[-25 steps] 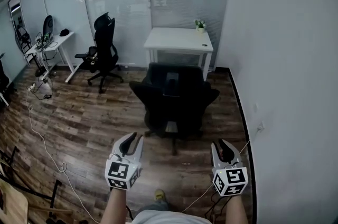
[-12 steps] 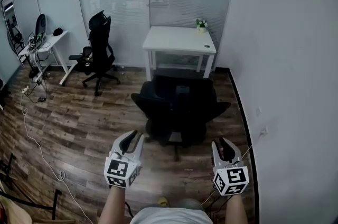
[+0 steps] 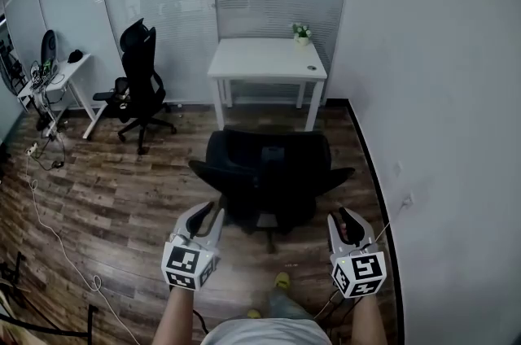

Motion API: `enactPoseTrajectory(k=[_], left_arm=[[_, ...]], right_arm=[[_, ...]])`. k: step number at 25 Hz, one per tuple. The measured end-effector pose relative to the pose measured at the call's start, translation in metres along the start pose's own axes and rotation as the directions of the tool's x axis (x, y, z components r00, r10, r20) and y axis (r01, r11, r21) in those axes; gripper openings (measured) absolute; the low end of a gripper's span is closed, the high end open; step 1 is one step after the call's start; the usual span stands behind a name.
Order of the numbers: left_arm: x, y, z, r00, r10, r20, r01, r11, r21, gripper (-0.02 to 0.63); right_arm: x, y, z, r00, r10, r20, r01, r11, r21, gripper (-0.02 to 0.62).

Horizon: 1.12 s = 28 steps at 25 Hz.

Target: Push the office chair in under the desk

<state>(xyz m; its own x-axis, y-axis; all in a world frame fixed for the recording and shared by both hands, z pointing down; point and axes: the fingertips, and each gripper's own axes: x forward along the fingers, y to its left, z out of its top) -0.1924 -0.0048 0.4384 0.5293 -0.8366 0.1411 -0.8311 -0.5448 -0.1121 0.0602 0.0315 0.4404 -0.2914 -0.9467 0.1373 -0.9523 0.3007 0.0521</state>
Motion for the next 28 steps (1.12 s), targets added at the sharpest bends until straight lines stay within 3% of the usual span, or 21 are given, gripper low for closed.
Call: enactPoseTrajectory(k=[10,18,21,24,28], left_arm=[[0.095,0.022,0.004,0.999,0.000,-0.038,0.002,0.999,0.041,0.081],[0.158,0.031,-0.007,0.986,-0.062,-0.158,0.084,0.987,0.139,0.083],[0.174,0.028,-0.004,0.976,-0.105,-0.190,0.139,0.974,0.177,0.098],[0.186,0.022,-0.009,0.955,-0.144,-0.257,0.211,0.945,0.251,0.104],[0.187,0.011,-0.029,0.916,-0.181,-0.358,0.303,0.897,0.323,0.109]], right_arm=[[0.091,-0.052,0.005,0.995,0.097,-0.016,-0.097,0.995,-0.032,0.087],[0.153,-0.081,0.004,0.968,0.235,-0.086,-0.242,0.967,-0.081,0.087],[0.168,-0.084,0.004,0.945,0.301,-0.124,-0.316,0.940,-0.125,0.087],[0.178,-0.084,-0.002,0.917,0.354,-0.183,-0.388,0.900,-0.201,0.088],[0.175,-0.074,-0.026,0.862,0.401,-0.311,-0.496,0.796,-0.346,0.088]])
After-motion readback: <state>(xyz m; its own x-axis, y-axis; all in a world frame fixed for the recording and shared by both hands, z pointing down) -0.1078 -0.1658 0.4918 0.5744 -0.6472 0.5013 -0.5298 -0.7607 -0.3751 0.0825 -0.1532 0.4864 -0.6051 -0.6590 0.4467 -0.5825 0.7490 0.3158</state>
